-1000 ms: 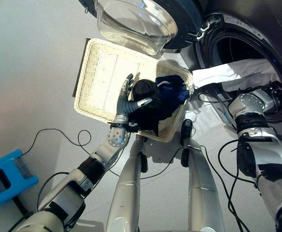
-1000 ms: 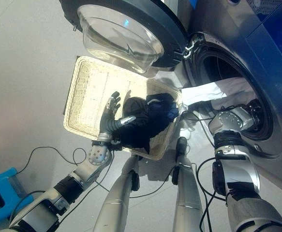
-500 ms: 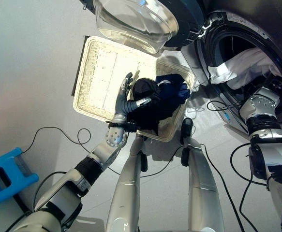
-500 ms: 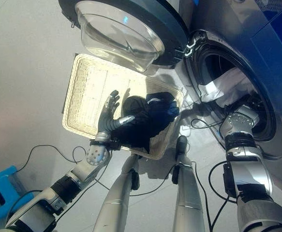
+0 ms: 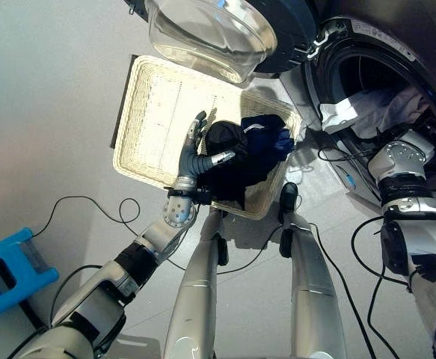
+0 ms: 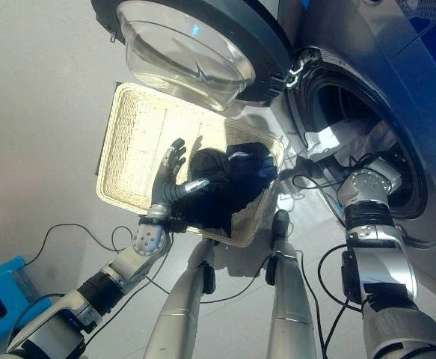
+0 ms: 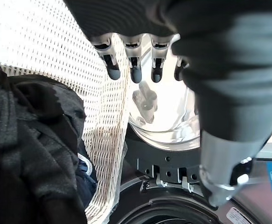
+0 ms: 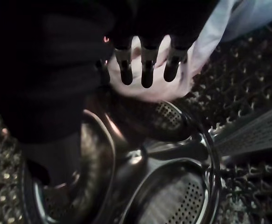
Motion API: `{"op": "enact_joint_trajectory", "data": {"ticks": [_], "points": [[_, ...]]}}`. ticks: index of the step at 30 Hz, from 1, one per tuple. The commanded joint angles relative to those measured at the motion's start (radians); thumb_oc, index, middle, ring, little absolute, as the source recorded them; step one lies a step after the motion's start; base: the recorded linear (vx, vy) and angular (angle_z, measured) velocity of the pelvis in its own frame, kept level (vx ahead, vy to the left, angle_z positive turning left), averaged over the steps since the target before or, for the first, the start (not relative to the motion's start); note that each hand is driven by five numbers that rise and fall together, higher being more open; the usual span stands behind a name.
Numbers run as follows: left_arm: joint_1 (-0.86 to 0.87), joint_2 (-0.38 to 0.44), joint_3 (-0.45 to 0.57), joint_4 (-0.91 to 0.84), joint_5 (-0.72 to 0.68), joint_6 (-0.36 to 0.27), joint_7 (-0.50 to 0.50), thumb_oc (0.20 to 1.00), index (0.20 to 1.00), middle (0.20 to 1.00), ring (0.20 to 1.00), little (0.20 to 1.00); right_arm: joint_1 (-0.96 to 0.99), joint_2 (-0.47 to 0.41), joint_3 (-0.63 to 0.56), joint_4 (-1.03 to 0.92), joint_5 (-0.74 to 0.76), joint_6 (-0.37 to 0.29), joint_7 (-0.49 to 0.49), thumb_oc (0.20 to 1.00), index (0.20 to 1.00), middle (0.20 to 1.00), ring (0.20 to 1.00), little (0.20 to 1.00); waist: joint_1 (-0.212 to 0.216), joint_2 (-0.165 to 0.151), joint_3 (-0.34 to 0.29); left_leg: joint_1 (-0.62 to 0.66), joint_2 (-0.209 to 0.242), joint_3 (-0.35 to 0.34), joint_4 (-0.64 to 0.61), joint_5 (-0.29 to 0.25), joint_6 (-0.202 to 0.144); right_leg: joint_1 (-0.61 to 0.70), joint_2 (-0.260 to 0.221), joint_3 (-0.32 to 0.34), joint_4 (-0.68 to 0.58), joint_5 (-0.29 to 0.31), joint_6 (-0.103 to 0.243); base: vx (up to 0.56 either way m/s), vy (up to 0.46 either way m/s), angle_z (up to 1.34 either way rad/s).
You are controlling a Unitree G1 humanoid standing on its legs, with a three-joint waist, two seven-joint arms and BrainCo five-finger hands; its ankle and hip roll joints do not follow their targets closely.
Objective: Put the clothes into the washing machine.
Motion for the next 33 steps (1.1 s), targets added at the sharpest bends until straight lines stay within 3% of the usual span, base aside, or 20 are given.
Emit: {"op": "enact_joint_trajectory", "data": {"ticks": [1, 4, 6, 7, 9, 12, 13, 19, 21, 22, 25, 26, 29, 33], "points": [[-0.014, -0.040, 0.031, -0.030, 0.001, -0.042, 0.016, 1.000, 1.000, 1.000, 1.000, 1.000, -0.020, -0.088, 0.064, 0.002, -0.013, 0.019, 0.004, 1.000, 1.000, 1.000, 1.000, 1.000, -0.014, 0.029, -0.022, 0.011, -0.086, 0.070, 0.081, -0.099, 0.034, 0.060, 0.056, -0.077, -0.118, 0.107, 0.039, 0.00, 0.000, 0.00], [-0.010, -0.042, 0.031, -0.029, 0.008, -0.041, 0.015, 1.000, 1.000, 1.000, 1.000, 1.000, -0.008, -0.083, 0.087, 0.017, -0.194, 0.075, -0.080, 1.000, 1.000, 1.000, 1.000, 1.000, -0.013, 0.029, -0.022, 0.013, -0.087, 0.070, 0.083, -0.103, 0.036, 0.062, 0.055, -0.078, -0.115, 0.102, 0.039, 0.00, 0.000, 0.00], [-0.007, -0.045, 0.036, -0.026, 0.013, -0.035, 0.016, 1.000, 1.000, 1.000, 1.000, 1.000, 0.006, -0.083, 0.127, 0.020, -0.441, 0.137, -0.203, 1.000, 1.000, 1.000, 1.000, 1.000, -0.013, 0.025, -0.022, 0.019, -0.088, 0.070, 0.084, -0.108, 0.037, 0.067, 0.056, -0.078, -0.112, 0.096, 0.039, 0.00, 0.000, 0.00], [-0.011, -0.044, 0.038, -0.026, 0.013, -0.033, 0.016, 1.000, 1.000, 1.000, 1.000, 1.000, 0.004, -0.082, 0.132, 0.017, -0.465, 0.142, -0.211, 1.000, 1.000, 1.000, 1.000, 1.000, -0.013, 0.025, -0.022, 0.011, -0.087, 0.071, 0.083, -0.101, 0.038, 0.060, 0.056, -0.079, -0.115, 0.104, 0.037, 0.00, 0.000, 0.00], [-0.006, -0.044, 0.048, -0.018, 0.027, -0.034, 0.014, 1.000, 1.000, 1.000, 1.000, 1.000, 0.043, -0.072, 0.174, -0.006, -0.674, 0.208, -0.264, 1.000, 1.000, 1.000, 1.000, 1.000, -0.017, 0.017, -0.022, 0.014, -0.085, 0.073, 0.086, -0.108, 0.037, 0.063, 0.059, -0.077, -0.111, 0.097, 0.038, 0.00, 0.000, 0.00], [-0.009, -0.044, 0.052, -0.015, 0.039, -0.032, 0.020, 1.000, 1.000, 1.000, 1.000, 1.000, 0.053, -0.067, 0.186, -0.018, -0.734, 0.228, -0.282, 1.000, 1.000, 1.000, 1.000, 1.000, -0.018, 0.016, -0.022, 0.005, -0.084, 0.074, 0.085, -0.100, 0.039, 0.054, 0.061, -0.078, -0.113, 0.106, 0.036, 0.00, 0.000, 0.00], [-0.006, -0.050, 0.059, -0.004, 0.081, -0.030, 0.039, 1.000, 1.000, 1.000, 1.000, 1.000, 0.093, -0.048, 0.218, -0.037, -0.892, 0.255, -0.312, 1.000, 1.000, 1.000, 1.000, 1.000, -0.022, 0.011, -0.022, 0.008, -0.082, 0.078, 0.084, -0.105, 0.040, 0.055, 0.064, -0.076, -0.110, 0.099, 0.038, 0.00, 0.000, 0.00], [-0.006, -0.053, 0.071, 0.019, 0.221, 0.024, 0.123, 1.000, 1.000, 1.000, 1.000, 1.000, 0.176, -0.003, 0.272, -0.130, -1.262, 0.269, -0.508, 1.000, 1.000, 1.000, 1.000, 1.000, -0.033, 0.004, -0.022, -0.001, -0.076, 0.087, 0.086, -0.103, 0.040, 0.046, 0.071, -0.069, -0.111, 0.101, 0.038, 0.00, 0.021, 0.00], [-0.008, -0.041, 0.075, 0.017, 0.313, 0.101, 0.171, 1.000, 1.000, 1.000, 1.000, 1.000, 0.222, 0.016, 0.281, -0.193, -1.411, 0.275, -0.600, 1.000, 1.000, 1.000, 1.000, 1.000, -0.039, 0.009, -0.022, -0.001, -0.075, 0.095, 0.085, -0.102, 0.039, 0.042, 0.072, -0.065, -0.111, 0.099, 0.039, 0.01, 0.075, -0.03], [-0.010, -0.024, 0.073, 0.020, 0.342, 0.181, 0.180, 1.000, 1.000, 1.000, 1.000, 1.000, 0.248, 0.027, 0.284, -0.229, -1.494, 0.279, -0.647, 1.000, 1.000, 1.000, 1.000, 1.000, -0.043, 0.014, -0.022, -0.001, -0.076, 0.098, 0.084, -0.101, 0.037, 0.040, 0.075, -0.060, -0.112, 0.098, 0.039, 0.02, 0.087, -0.04], [-0.009, -0.002, 0.071, 0.031, 0.380, 0.274, 0.191, 1.000, 1.000, 1.000, 1.000, 1.000, 0.288, 0.040, 0.291, -0.291, -1.614, 0.299, -0.725, 1.000, 1.000, 1.000, 1.000, 1.000, -0.049, 0.024, -0.022, 0.003, -0.078, 0.103, 0.081, -0.100, 0.035, 0.041, 0.075, -0.054, -0.115, 0.094, 0.041, 0.01, 0.088, -0.03], [-0.001, 0.015, 0.069, 0.036, 0.408, 0.346, 0.191, 1.000, 1.000, 1.000, 1.000, 1.000, 0.316, 0.043, 0.293, -0.326, -1.703, 0.312, -0.765, 1.000, 1.000, 1.000, 1.000, 1.000, -0.052, 0.033, -0.022, 0.006, -0.078, 0.107, 0.078, -0.099, 0.034, 0.042, 0.074, -0.050, -0.117, 0.091, 0.042, 0.01, 0.113, -0.02], [0.030, 0.024, 0.064, 0.030, 0.424, 0.411, 0.154, 1.000, 1.000, 1.000, 1.000, 1.000, 0.370, 0.049, 0.303, -0.406, -1.822, 0.335, -0.834, 1.000, 1.000, 1.000, 1.000, 1.000, -0.057, 0.044, -0.022, 0.009, -0.078, 0.112, 0.077, -0.099, 0.033, 0.043, 0.072, -0.044, -0.118, 0.087, 0.043, 0.01, 0.087, -0.07], [0.051, 0.014, 0.037, 0.053, 0.508, 0.547, 0.114, 1.000, 1.000, 1.000, 1.000, 1.000, 0.422, 0.072, 0.324, -0.484, -1.976, 0.349, -0.891, 1.000, 1.000, 1.000, 1.000, 1.000, -0.067, 0.048, -0.022, 0.007, -0.075, 0.120, 0.079, -0.099, 0.034, 0.039, 0.075, -0.036, -0.115, 0.085, 0.048, 0.01, 0.023, -0.04]]}}
